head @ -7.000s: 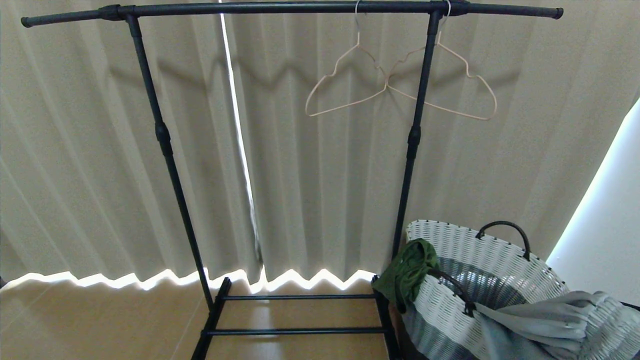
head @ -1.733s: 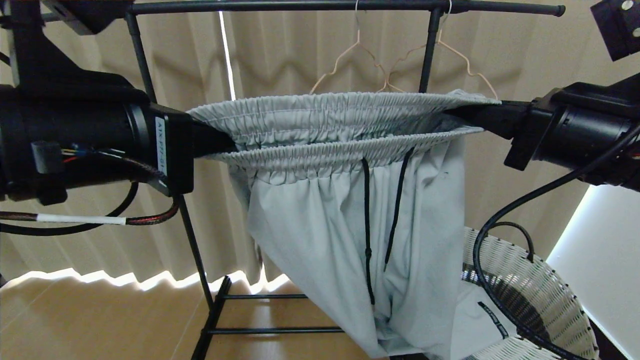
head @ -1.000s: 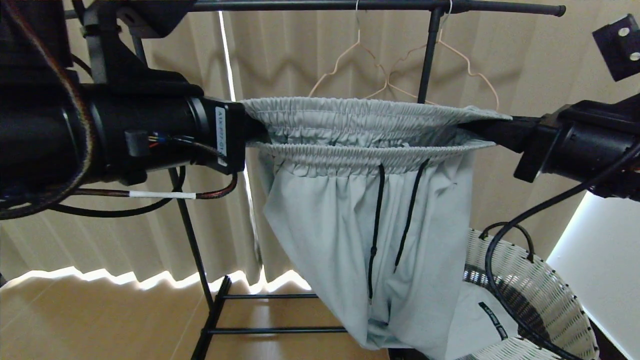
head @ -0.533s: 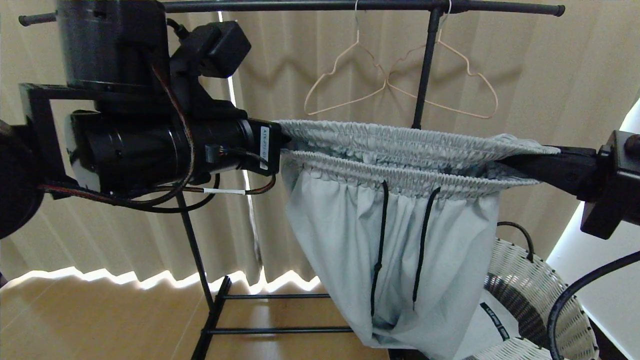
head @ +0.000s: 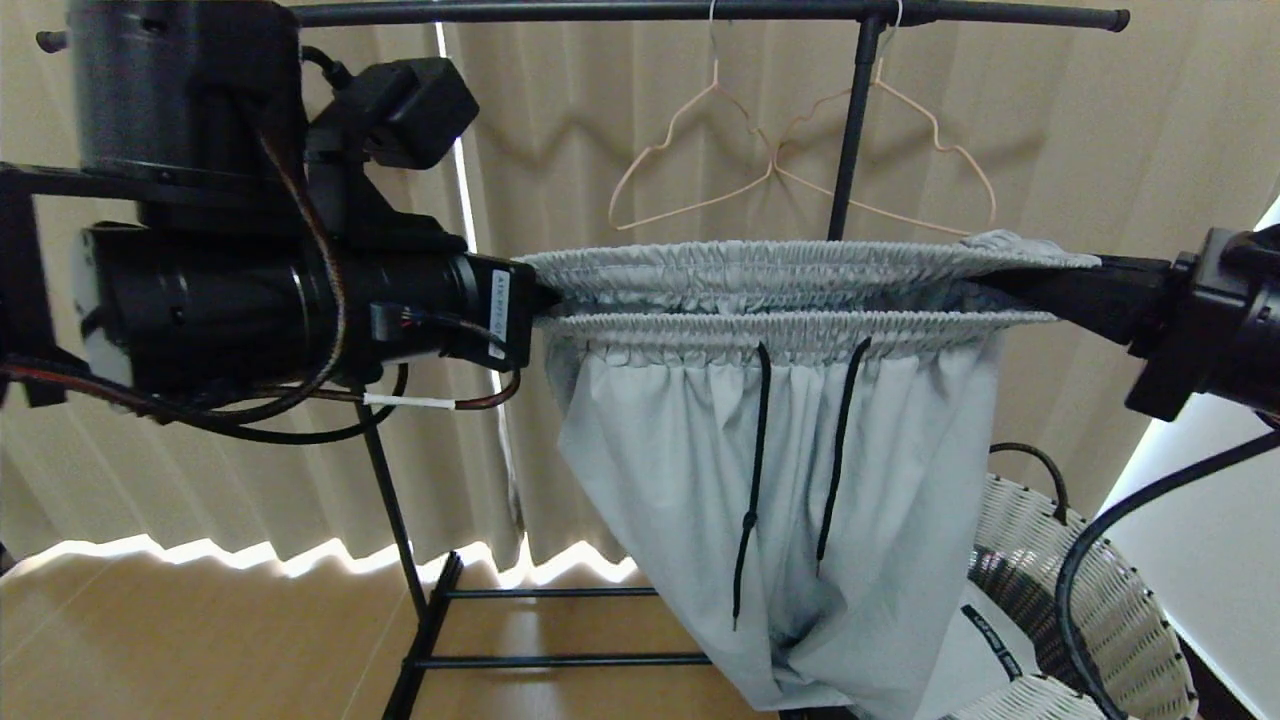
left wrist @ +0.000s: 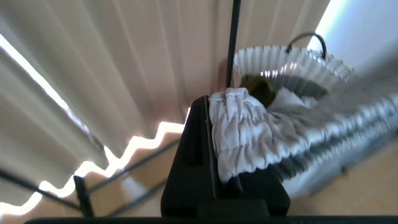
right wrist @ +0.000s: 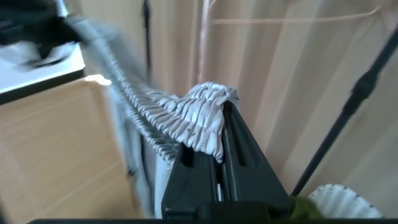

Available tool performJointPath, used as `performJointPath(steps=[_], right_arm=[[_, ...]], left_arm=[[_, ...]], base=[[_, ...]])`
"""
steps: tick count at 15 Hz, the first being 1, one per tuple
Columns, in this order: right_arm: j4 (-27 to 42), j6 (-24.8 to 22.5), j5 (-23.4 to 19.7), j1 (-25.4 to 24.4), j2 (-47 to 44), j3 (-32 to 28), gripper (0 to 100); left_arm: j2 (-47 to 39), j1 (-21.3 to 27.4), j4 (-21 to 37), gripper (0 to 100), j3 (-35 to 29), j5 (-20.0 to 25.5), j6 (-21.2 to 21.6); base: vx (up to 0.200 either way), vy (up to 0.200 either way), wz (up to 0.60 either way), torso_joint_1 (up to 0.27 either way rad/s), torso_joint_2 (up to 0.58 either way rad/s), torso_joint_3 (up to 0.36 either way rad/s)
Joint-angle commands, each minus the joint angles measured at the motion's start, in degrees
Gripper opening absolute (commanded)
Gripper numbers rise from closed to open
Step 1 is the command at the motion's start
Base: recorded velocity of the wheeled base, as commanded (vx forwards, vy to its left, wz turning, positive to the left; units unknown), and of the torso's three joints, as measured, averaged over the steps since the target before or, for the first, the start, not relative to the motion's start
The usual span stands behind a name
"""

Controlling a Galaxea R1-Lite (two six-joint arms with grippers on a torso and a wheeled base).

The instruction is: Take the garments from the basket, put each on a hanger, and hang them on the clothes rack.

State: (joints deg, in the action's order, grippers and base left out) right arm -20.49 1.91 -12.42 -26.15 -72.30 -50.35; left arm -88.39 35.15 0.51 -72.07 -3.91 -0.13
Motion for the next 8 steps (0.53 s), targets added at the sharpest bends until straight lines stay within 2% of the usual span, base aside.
performJointPath(steps=[1,5,8], right_arm=[[-1.2,0.0,-0.1,1.4,-3.8,-1.6,0],[-4.3,0.1,0.0,1.9,-12.8,-8.6,0],[-5.6,0.1,-0.1,1.8,-14.8,-10.2,0]], left_arm=[[3.8,0.4,1.6,0,0.0,0.0,0.0],[11.1,3.9,6.1,0,2.1,0.0,0.0],[15.4,12.3,5.9,0,8.7,-0.2,0.3]], base=[[0.0,0.0,0.0,0.0,0.0,0.0],[0.0,0.0,0.0,0.0,0.0,0.0],[0.0,0.0,0.0,0.0,0.0,0.0]])
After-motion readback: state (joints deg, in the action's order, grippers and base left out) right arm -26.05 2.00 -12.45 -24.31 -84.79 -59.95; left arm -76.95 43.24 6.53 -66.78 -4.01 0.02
